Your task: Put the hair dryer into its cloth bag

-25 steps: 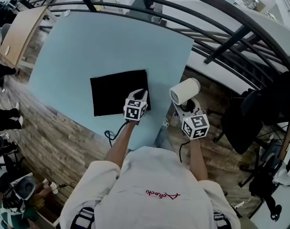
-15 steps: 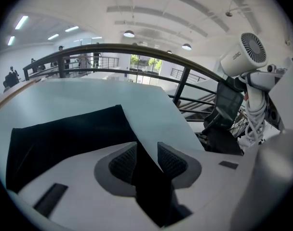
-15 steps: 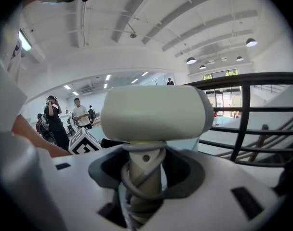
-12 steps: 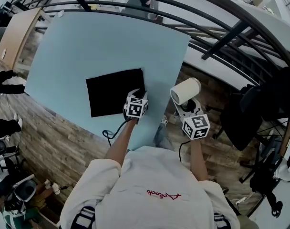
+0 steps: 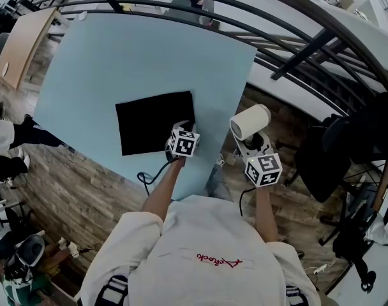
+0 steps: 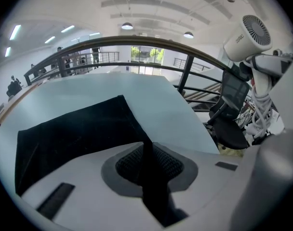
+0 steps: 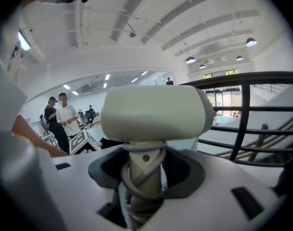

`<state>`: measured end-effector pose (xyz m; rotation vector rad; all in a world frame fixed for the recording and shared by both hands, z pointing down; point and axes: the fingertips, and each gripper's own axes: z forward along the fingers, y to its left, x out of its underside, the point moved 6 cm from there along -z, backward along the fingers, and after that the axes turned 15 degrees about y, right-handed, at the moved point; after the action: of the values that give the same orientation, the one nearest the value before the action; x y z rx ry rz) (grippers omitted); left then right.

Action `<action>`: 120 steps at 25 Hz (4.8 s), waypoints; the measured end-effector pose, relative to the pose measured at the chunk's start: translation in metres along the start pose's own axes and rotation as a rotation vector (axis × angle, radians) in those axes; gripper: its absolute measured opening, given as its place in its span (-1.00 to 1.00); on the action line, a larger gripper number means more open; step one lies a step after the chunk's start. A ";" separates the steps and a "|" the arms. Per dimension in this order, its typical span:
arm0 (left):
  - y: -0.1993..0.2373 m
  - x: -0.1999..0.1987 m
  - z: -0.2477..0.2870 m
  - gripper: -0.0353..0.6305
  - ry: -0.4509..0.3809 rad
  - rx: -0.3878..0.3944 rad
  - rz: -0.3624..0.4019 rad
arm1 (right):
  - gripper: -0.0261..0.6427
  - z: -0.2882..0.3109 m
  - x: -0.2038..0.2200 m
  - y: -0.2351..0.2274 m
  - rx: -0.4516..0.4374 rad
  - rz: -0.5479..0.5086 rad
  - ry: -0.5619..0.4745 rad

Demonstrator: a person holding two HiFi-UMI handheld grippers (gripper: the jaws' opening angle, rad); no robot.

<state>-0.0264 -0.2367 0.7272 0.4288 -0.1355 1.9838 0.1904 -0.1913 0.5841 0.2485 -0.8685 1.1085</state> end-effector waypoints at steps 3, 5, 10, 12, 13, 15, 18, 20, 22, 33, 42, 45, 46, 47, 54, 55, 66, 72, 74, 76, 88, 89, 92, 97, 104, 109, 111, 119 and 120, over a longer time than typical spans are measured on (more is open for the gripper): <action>-0.001 0.002 0.002 -0.72 0.022 -0.005 -0.006 | -0.28 0.000 0.000 -0.001 0.001 -0.001 0.001; -0.001 0.001 0.003 -0.72 0.024 -0.005 -0.013 | -0.28 0.001 0.000 -0.002 0.002 0.000 0.002; 0.000 0.001 0.002 -0.79 0.021 0.001 -0.023 | -0.28 0.000 0.001 -0.002 0.002 0.005 0.002; 0.000 0.001 0.002 -0.83 0.014 0.002 -0.017 | -0.28 0.000 0.002 -0.002 0.002 0.004 0.003; 0.001 0.001 0.002 -0.84 0.013 0.003 -0.014 | -0.28 0.000 0.002 -0.002 0.002 0.004 0.002; 0.001 0.002 0.000 -0.85 0.010 0.002 -0.009 | -0.28 0.001 0.002 -0.002 0.003 0.004 0.001; 0.002 0.001 -0.006 -0.86 -0.011 0.000 -0.008 | -0.28 0.001 0.001 -0.003 0.002 0.006 0.000; 0.003 -0.001 -0.012 -0.86 -0.041 0.001 -0.012 | -0.28 0.001 0.001 -0.003 0.000 0.005 -0.002; 0.003 -0.002 -0.018 -0.86 -0.072 0.009 -0.017 | -0.28 0.002 0.000 -0.003 -0.003 0.004 -0.003; 0.010 0.002 -0.044 -0.85 -0.098 0.026 -0.050 | -0.28 0.017 -0.008 0.010 -0.039 -0.016 0.000; 0.019 0.003 -0.062 -0.85 -0.134 0.007 -0.058 | -0.28 0.025 -0.013 0.018 -0.066 -0.028 -0.005; 0.020 0.003 -0.065 -0.85 -0.137 0.014 -0.057 | -0.28 0.029 -0.015 0.021 -0.074 -0.031 -0.006; 0.019 0.003 -0.065 -0.85 -0.138 0.016 -0.055 | -0.28 0.030 -0.015 0.021 -0.078 -0.032 -0.006; 0.019 0.003 -0.065 -0.85 -0.140 0.016 -0.054 | -0.28 0.030 -0.015 0.022 -0.080 -0.033 -0.006; 0.022 0.004 -0.074 -0.85 -0.154 0.012 -0.060 | -0.28 0.036 -0.016 0.024 -0.101 -0.041 0.005; 0.024 0.004 -0.076 -0.85 -0.158 0.009 -0.062 | -0.28 0.038 -0.017 0.024 -0.104 -0.045 0.009; 0.034 0.002 -0.108 -0.85 -0.232 0.001 -0.108 | -0.28 0.073 -0.010 0.039 -0.163 -0.235 0.186; 0.034 0.007 -0.115 -0.85 -0.247 0.010 -0.117 | -0.28 0.103 -0.007 0.054 -0.217 -0.412 0.343; 0.037 0.008 -0.117 -0.85 -0.253 0.015 -0.120 | -0.28 0.115 -0.004 0.062 -0.230 -0.486 0.408; 0.040 0.009 -0.119 -0.85 -0.258 0.019 -0.124 | -0.28 0.128 0.000 0.068 -0.245 -0.561 0.471; 0.043 0.012 -0.124 -0.85 -0.272 0.034 -0.112 | -0.28 0.174 0.022 0.084 -0.302 -0.816 0.764; 0.043 0.012 -0.123 -0.85 -0.272 0.036 -0.112 | -0.28 0.177 0.023 0.084 -0.298 -0.842 0.778; 0.043 0.013 -0.123 -0.85 -0.270 0.043 -0.110 | -0.28 0.182 0.028 0.087 -0.300 -0.901 0.826; 0.042 0.012 -0.122 -0.85 -0.273 0.053 -0.105 | -0.28 0.186 0.033 0.090 -0.294 -0.978 0.891; 0.042 0.011 -0.120 -0.85 -0.268 0.063 -0.099 | -0.28 0.188 0.034 0.089 -0.251 -1.151 0.919; 0.038 0.012 -0.120 -0.85 -0.270 0.068 -0.094 | -0.28 0.187 0.037 0.086 -0.232 -1.227 0.938; 0.037 0.012 -0.119 -0.85 -0.269 0.070 -0.093 | -0.28 0.188 0.037 0.086 -0.232 -1.230 0.937; 0.038 0.010 -0.120 -0.85 -0.269 0.072 -0.091 | -0.28 0.199 0.029 0.100 -0.241 -1.253 0.920; 0.038 0.010 -0.120 -0.85 -0.270 0.073 -0.093 | -0.28 0.200 0.028 0.103 -0.245 -1.254 0.916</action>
<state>-0.0927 -0.2112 0.6224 0.7368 -0.2095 1.8371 0.0095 -0.2406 0.7120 0.0245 0.0764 -0.1284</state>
